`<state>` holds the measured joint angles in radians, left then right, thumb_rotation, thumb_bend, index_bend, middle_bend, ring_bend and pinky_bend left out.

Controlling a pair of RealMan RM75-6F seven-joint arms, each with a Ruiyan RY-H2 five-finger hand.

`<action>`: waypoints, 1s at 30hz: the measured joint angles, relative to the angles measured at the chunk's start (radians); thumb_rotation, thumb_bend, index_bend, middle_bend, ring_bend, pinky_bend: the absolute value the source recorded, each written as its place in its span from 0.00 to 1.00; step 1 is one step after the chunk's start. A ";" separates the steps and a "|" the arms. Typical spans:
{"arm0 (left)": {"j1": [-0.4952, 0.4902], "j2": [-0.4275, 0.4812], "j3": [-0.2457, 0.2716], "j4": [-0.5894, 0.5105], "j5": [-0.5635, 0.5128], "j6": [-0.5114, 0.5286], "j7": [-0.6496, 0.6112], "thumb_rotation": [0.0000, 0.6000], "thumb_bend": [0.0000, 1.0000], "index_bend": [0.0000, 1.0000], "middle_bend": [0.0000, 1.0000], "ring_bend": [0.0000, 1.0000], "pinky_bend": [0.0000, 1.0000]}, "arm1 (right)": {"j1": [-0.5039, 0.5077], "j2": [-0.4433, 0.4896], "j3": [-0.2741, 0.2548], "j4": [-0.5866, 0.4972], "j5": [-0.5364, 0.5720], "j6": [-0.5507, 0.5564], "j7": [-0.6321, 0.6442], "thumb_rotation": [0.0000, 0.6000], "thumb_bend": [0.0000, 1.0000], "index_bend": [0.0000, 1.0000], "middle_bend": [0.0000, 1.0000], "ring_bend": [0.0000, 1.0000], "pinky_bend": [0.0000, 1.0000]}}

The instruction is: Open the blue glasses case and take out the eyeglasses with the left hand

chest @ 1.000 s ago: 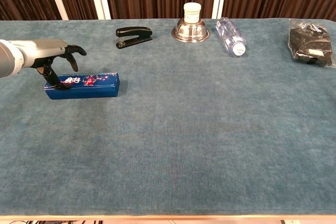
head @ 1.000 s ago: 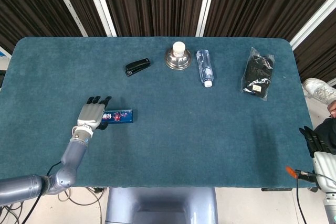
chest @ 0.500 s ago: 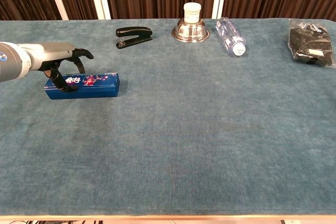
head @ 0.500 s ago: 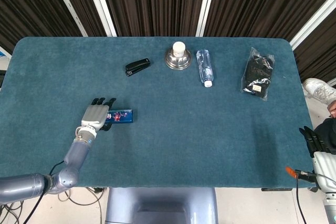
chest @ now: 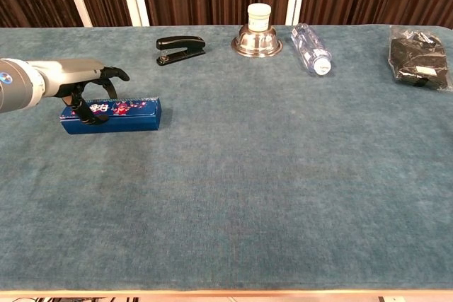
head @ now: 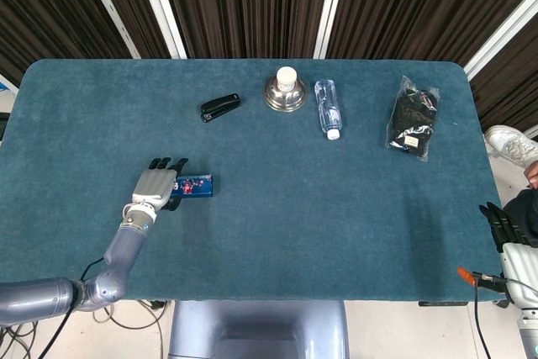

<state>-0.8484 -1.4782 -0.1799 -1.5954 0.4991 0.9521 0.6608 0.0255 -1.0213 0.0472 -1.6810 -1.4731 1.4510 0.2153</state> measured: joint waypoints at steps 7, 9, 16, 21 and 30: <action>-0.006 0.001 0.008 0.004 -0.001 0.002 -0.011 1.00 0.46 0.02 0.25 0.00 0.02 | 0.000 0.000 0.000 -0.001 0.000 0.001 -0.001 1.00 0.20 0.00 0.00 0.00 0.20; -0.007 0.000 0.010 0.005 0.002 0.003 -0.016 1.00 0.46 0.02 0.26 0.00 0.02 | 0.000 0.000 0.001 -0.001 0.000 0.001 -0.001 1.00 0.20 0.00 0.00 0.00 0.20; -0.011 -0.001 0.019 0.009 0.006 0.003 -0.027 1.00 0.48 0.02 0.26 0.00 0.02 | 0.000 0.000 0.001 -0.002 0.002 0.000 -0.003 1.00 0.20 0.00 0.00 0.00 0.20; -0.013 0.001 0.022 0.009 0.010 0.004 -0.036 1.00 0.48 0.03 0.27 0.00 0.02 | 0.000 0.000 0.001 -0.002 0.002 0.000 -0.003 1.00 0.20 0.00 0.00 0.00 0.20; -0.021 0.000 0.023 0.021 0.011 0.003 -0.045 1.00 0.48 0.03 0.27 0.00 0.02 | 0.000 0.000 0.001 -0.003 0.002 0.000 -0.003 1.00 0.20 0.00 0.00 0.00 0.20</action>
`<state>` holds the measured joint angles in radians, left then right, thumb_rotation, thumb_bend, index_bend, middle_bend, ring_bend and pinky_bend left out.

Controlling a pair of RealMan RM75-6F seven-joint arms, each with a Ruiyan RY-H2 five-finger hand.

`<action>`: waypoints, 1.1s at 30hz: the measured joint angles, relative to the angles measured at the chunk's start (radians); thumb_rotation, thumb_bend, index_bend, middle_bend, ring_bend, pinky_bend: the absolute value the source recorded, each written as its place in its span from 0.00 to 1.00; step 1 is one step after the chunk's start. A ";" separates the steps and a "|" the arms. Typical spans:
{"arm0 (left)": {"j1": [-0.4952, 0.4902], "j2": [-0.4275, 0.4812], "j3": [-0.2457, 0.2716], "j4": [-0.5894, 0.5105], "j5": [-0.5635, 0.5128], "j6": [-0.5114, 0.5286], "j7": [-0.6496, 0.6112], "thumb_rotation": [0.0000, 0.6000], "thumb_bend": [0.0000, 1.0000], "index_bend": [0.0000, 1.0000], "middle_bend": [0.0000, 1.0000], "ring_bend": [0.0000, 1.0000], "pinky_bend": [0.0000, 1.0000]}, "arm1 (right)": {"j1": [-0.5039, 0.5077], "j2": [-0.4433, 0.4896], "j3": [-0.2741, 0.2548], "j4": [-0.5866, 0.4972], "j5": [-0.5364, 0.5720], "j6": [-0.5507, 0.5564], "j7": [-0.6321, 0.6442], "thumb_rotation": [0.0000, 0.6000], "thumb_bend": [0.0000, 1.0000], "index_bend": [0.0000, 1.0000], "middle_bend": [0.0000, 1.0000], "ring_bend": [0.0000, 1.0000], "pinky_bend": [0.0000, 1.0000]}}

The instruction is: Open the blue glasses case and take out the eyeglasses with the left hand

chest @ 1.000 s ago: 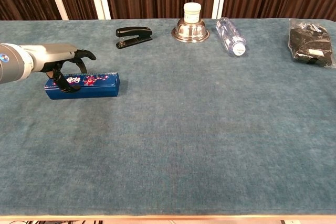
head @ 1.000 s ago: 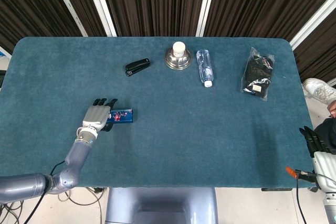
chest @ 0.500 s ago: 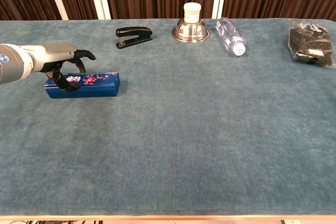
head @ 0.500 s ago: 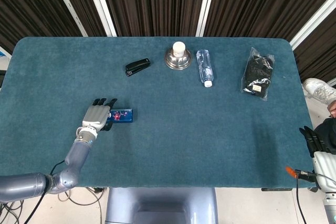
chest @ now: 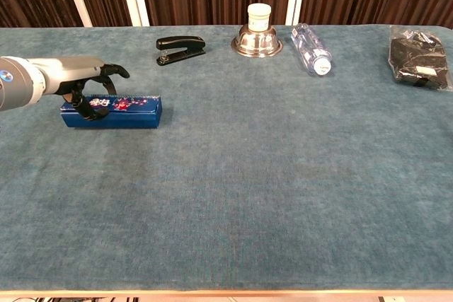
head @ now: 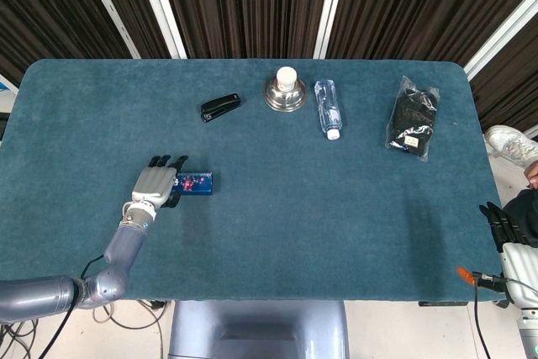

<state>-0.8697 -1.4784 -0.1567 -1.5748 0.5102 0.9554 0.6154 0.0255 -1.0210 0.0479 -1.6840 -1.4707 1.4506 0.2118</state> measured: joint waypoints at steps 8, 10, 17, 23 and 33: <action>-0.007 -0.003 0.002 0.011 -0.003 -0.003 -0.005 1.00 0.51 0.03 0.27 0.00 0.02 | 0.000 0.000 0.000 -0.001 0.001 0.000 0.000 1.00 0.20 0.00 0.00 0.00 0.20; -0.008 -0.003 0.004 0.012 -0.005 -0.005 -0.006 1.00 0.52 0.03 0.27 0.00 0.02 | 0.000 0.000 0.000 -0.002 0.001 0.000 0.000 1.00 0.20 0.00 0.00 0.00 0.20; -0.013 -0.003 0.012 0.015 -0.012 -0.012 -0.007 1.00 0.59 0.03 0.26 0.00 0.02 | 0.000 0.000 0.000 -0.002 0.002 -0.001 0.000 1.00 0.20 0.00 0.00 0.00 0.20; -0.019 0.000 0.014 0.014 -0.017 -0.019 -0.008 1.00 0.64 0.03 0.26 0.00 0.02 | 0.000 0.001 0.001 -0.002 0.003 -0.001 -0.001 1.00 0.20 0.00 0.00 0.00 0.20; -0.023 0.006 0.021 0.010 -0.013 -0.021 -0.014 1.00 0.73 0.03 0.26 0.00 0.02 | 0.000 0.001 0.001 -0.003 0.003 -0.002 -0.001 1.00 0.20 0.00 0.00 0.00 0.20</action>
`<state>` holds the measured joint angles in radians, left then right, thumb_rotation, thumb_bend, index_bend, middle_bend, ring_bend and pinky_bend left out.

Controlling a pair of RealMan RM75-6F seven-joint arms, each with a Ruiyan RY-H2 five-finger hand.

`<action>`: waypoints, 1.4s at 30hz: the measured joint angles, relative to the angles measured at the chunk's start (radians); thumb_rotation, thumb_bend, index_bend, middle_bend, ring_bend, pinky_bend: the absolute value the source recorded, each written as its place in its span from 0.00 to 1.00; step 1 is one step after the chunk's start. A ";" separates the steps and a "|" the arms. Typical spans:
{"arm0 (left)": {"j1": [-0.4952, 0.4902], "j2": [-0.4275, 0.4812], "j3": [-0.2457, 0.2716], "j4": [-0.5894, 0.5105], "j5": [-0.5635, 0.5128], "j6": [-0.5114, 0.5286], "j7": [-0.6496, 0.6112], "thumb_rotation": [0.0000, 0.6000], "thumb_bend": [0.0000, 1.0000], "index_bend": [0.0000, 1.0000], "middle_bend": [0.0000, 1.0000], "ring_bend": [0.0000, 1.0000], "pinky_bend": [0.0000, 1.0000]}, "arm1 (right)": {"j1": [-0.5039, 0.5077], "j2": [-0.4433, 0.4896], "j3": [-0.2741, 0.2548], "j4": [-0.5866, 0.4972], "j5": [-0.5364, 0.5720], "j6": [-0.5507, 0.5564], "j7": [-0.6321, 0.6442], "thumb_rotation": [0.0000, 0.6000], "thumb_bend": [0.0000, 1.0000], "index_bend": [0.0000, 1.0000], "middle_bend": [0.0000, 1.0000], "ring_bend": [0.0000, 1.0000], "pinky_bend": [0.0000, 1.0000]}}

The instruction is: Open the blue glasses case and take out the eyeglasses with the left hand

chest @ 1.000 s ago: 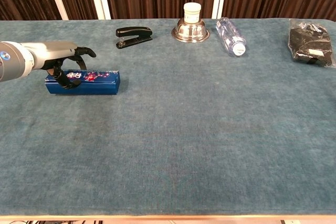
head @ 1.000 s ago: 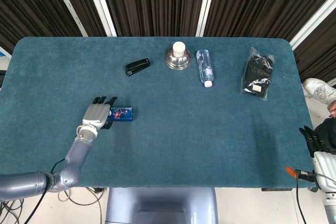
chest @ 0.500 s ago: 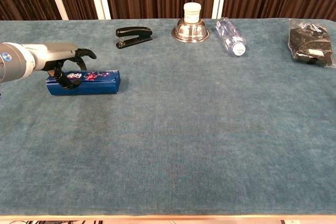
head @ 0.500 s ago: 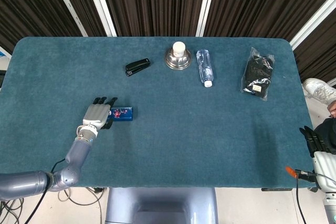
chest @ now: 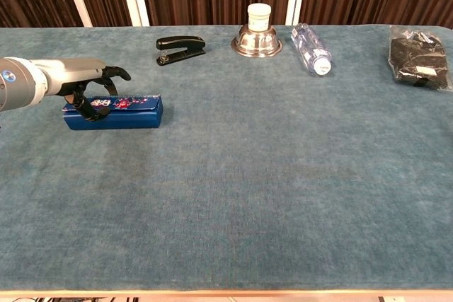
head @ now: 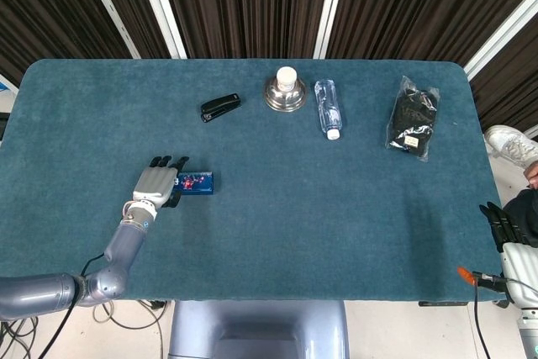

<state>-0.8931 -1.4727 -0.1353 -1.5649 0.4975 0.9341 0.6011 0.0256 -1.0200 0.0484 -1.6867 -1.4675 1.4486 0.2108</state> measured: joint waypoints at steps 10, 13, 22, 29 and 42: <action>-0.004 0.001 -0.002 0.013 0.004 0.001 -0.013 1.00 0.73 0.03 0.26 0.00 0.02 | 0.000 0.000 0.000 0.000 0.000 0.000 -0.002 1.00 0.20 0.00 0.00 0.00 0.20; -0.008 0.000 -0.005 0.017 0.000 -0.001 -0.016 1.00 0.73 0.03 0.26 0.00 0.02 | 0.000 -0.001 0.000 0.000 0.001 0.000 -0.002 1.00 0.20 0.00 0.00 0.00 0.20; -0.019 -0.003 -0.007 0.040 -0.009 -0.009 -0.014 1.00 0.73 0.03 0.26 0.00 0.02 | 0.000 -0.001 0.000 -0.001 0.001 -0.001 -0.003 1.00 0.20 0.00 0.00 0.00 0.20; -0.034 -0.025 -0.010 0.089 -0.023 -0.028 -0.015 1.00 0.73 0.03 0.26 0.00 0.02 | 0.000 -0.001 0.001 -0.002 0.003 -0.001 -0.006 1.00 0.20 0.00 0.00 0.00 0.20; -0.047 -0.035 -0.022 0.122 -0.047 -0.053 -0.030 1.00 0.66 0.03 0.19 0.00 0.02 | -0.001 -0.001 0.001 -0.001 0.002 0.000 -0.005 1.00 0.20 0.00 0.00 0.00 0.20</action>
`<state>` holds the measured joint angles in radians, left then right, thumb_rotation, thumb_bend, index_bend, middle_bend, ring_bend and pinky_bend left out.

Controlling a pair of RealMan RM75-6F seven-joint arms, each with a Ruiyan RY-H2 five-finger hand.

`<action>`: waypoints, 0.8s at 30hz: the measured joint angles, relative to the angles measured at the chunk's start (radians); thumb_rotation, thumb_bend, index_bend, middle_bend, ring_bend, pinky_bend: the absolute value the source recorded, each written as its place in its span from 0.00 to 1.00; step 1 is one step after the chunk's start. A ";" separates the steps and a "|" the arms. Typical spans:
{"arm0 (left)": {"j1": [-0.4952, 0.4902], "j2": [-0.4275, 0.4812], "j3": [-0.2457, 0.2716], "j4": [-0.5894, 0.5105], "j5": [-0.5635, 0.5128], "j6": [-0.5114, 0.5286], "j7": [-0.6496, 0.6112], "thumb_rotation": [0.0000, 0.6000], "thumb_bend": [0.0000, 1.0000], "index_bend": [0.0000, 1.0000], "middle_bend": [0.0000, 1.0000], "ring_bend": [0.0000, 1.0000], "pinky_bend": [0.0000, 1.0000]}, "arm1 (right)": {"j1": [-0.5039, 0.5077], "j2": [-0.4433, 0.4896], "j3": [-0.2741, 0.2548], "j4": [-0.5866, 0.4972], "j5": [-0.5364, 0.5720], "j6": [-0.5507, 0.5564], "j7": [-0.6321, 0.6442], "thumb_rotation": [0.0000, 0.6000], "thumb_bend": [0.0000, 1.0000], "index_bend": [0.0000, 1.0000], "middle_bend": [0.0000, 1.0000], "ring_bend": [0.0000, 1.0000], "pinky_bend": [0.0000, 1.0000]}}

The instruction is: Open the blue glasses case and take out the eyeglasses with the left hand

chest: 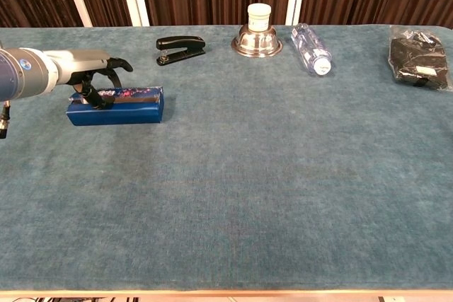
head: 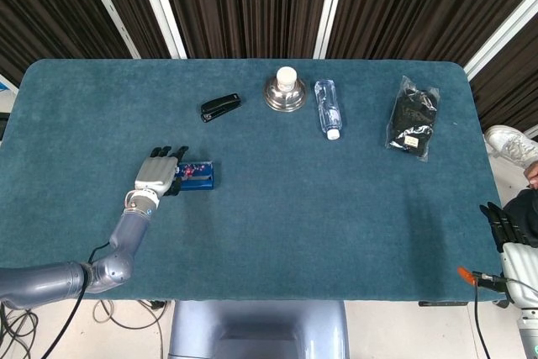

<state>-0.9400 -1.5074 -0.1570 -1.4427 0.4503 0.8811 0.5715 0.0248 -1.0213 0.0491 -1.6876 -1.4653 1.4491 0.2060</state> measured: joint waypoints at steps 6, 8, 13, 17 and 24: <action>-0.001 -0.005 0.002 0.013 0.019 0.010 -0.002 1.00 0.65 0.02 0.16 0.00 0.02 | 0.000 0.000 0.000 0.001 -0.001 0.001 0.000 1.00 0.20 0.00 0.00 0.00 0.20; -0.001 -0.008 0.002 0.020 0.023 0.011 -0.003 1.00 0.65 0.02 0.15 0.00 0.02 | -0.001 0.000 0.000 0.001 0.000 0.001 -0.001 1.00 0.20 0.00 0.00 0.00 0.20; -0.005 -0.018 0.003 0.045 0.034 0.014 0.000 1.00 0.65 0.02 0.15 0.00 0.02 | -0.001 0.000 0.000 0.000 0.000 0.001 -0.001 1.00 0.20 0.00 0.00 0.00 0.20; -0.010 -0.025 0.000 0.071 0.036 0.014 0.003 1.00 0.59 0.02 0.15 0.00 0.02 | -0.001 0.001 0.000 -0.001 0.001 0.000 -0.001 1.00 0.20 0.00 0.00 0.00 0.20; -0.004 -0.015 -0.018 0.072 0.043 0.022 -0.017 1.00 0.37 0.02 0.15 0.00 0.02 | 0.000 0.001 0.000 -0.002 0.003 -0.002 0.000 1.00 0.20 0.00 0.00 0.00 0.20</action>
<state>-0.9444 -1.5229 -0.1754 -1.3704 0.4934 0.9032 0.5544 0.0245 -1.0202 0.0493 -1.6896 -1.4628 1.4472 0.2060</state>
